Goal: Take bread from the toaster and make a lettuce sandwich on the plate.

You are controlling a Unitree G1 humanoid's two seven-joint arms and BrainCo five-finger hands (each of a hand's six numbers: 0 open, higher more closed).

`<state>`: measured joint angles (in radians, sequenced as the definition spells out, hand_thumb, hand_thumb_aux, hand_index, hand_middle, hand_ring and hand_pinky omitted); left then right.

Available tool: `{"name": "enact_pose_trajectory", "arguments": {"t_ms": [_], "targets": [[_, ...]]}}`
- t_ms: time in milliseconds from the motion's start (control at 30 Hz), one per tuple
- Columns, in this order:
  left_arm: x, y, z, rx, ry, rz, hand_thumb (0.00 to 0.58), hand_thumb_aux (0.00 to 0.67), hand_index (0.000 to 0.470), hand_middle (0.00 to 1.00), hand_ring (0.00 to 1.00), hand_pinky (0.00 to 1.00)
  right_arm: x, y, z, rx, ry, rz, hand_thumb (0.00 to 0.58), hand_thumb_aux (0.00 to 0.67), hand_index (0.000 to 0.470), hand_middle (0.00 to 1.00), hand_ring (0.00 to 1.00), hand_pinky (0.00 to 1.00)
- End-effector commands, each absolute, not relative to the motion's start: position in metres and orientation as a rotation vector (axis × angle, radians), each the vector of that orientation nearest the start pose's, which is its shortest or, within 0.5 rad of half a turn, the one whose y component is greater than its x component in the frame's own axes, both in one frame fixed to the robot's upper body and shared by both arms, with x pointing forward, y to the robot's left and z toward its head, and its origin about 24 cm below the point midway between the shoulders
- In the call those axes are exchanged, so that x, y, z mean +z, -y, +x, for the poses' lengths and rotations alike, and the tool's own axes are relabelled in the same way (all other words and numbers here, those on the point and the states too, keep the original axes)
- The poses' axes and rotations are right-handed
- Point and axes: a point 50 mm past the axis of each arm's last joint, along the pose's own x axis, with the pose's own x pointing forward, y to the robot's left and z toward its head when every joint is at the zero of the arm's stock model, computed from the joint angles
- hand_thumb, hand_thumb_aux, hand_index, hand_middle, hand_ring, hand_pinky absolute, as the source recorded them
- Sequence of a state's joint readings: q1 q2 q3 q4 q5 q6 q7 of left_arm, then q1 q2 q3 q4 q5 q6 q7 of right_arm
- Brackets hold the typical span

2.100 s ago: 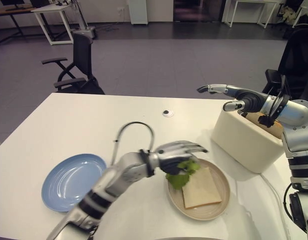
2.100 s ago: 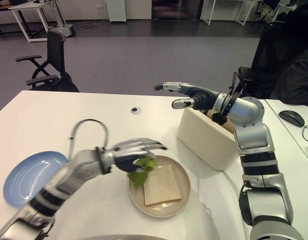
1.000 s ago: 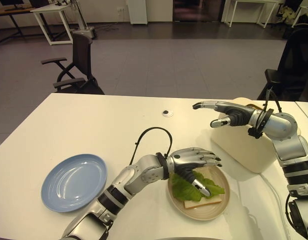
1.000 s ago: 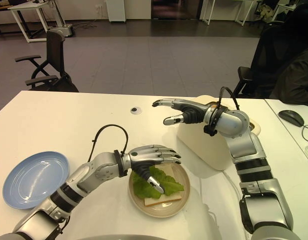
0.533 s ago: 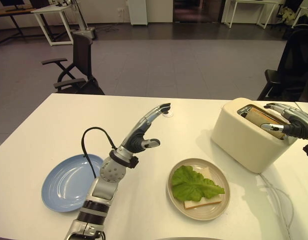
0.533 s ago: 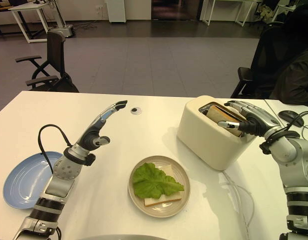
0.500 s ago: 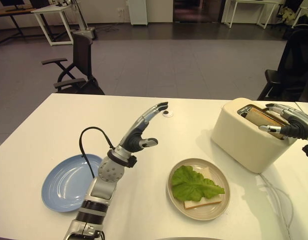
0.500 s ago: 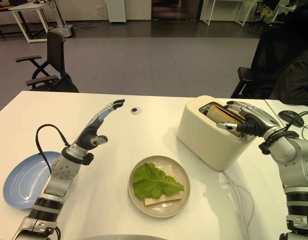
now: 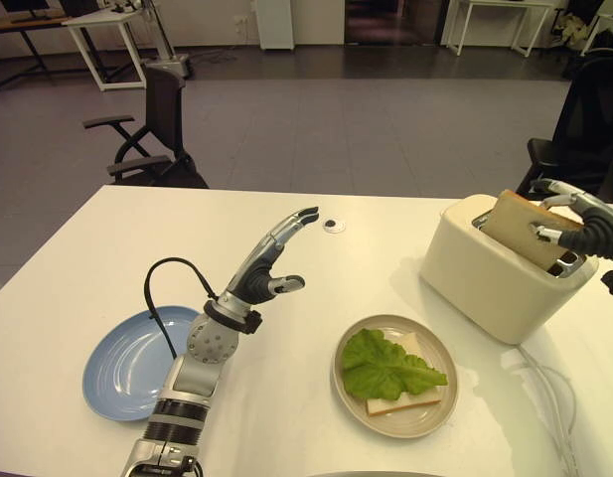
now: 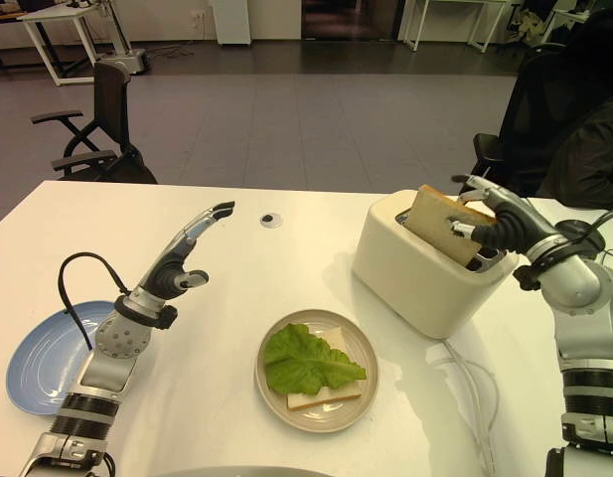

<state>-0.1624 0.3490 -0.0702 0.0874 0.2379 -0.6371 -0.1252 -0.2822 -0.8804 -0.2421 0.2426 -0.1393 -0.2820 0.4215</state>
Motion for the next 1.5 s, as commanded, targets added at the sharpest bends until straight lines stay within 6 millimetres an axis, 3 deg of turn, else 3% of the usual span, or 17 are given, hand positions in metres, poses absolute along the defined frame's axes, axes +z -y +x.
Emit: {"name": "enact_pose_trajectory", "arguments": {"t_ms": [33,100,200,333,533,700,900,1000,1167,1200,1233,1267,1300,1500], "targets": [[0.116,-0.165,0.259,-0.363,0.667,0.672,0.000,0.000,0.000,0.00,0.00,0.00,0.243,0.336,0.270,0.145,0.306,-0.908,0.580,0.670,0.470,0.00,0.00,0.00],[0.126,-0.173,0.254,-0.324,0.729,0.698,0.000,0.000,0.000,0.00,0.00,0.00,0.269,0.333,0.262,0.238,0.388,-0.852,0.580,0.670,0.470,0.00,0.00,0.00],[0.146,-0.182,0.243,-0.258,0.858,0.731,0.000,0.000,0.000,0.00,0.00,0.00,0.285,0.315,0.258,0.466,0.465,-0.741,0.580,0.670,0.470,0.00,0.00,0.00],[0.161,-0.171,0.222,-0.280,1.013,0.850,0.000,0.000,0.000,0.00,0.00,0.00,0.244,0.263,0.264,0.894,0.323,-0.645,0.580,0.670,0.470,0.00,0.00,0.00],[0.163,-0.146,0.192,-0.412,1.122,0.982,0.000,0.000,0.000,0.00,0.00,0.00,0.179,0.213,0.267,1.152,0.080,-0.680,0.580,0.670,0.470,0.00,0.00,0.00],[0.143,-0.132,0.187,-0.548,1.073,1.055,0.000,0.000,0.000,0.00,0.00,0.00,0.134,0.175,0.268,1.325,-0.028,-0.633,0.580,0.670,0.470,0.00,0.00,0.00],[0.102,-0.120,0.181,-0.757,0.991,1.255,0.000,0.000,0.000,0.00,0.00,0.00,0.090,0.162,0.270,1.395,-0.200,-0.632,0.580,0.670,0.470,0.00,0.00,0.00],[0.080,-0.115,0.178,-0.850,0.969,1.384,0.000,0.000,0.000,0.00,0.00,0.00,0.085,0.162,0.276,1.366,-0.203,-0.681,0.580,0.670,0.470,0.00,0.00,0.00],[0.068,-0.118,0.176,-0.874,0.977,1.484,0.000,0.000,0.000,0.00,0.00,0.00,0.089,0.160,0.278,1.352,-0.161,-0.732,0.580,0.667,0.468,0.00,0.00,0.00],[0.067,-0.118,0.176,-0.868,0.980,1.494,0.000,0.000,0.000,0.00,0.00,0.00,0.090,0.160,0.278,1.355,-0.154,-0.733,0.552,0.523,0.367,0.00,0.00,0.00],[0.066,-0.119,0.176,-0.860,0.985,1.502,0.000,0.000,0.000,0.00,0.00,0.00,0.090,0.159,0.276,1.364,-0.150,-0.734,0.489,0.405,0.284,0.00,0.00,0.00],[0.066,-0.119,0.176,-0.850,0.992,1.509,0.000,0.000,0.000,0.00,0.00,0.00,0.090,0.158,0.274,1.373,-0.145,-0.736,0.322,0.223,0.157,0.00,0.00,0.00],[0.067,-0.120,0.177,-0.841,1.000,1.516,0.000,0.000,0.000,0.00,0.00,0.00,0.090,0.156,0.272,1.381,-0.139,-0.734,0.000,0.000,0.000,0.00,0.00,0.00],[0.069,-0.119,0.178,-0.790,1.030,1.514,0.000,0.000,0.000,0.00,0.00,0.00,0.102,0.153,0.268,1.349,-0.049,-0.768,0.000,0.000,0.000,0.00,0.00,0.00]]}}
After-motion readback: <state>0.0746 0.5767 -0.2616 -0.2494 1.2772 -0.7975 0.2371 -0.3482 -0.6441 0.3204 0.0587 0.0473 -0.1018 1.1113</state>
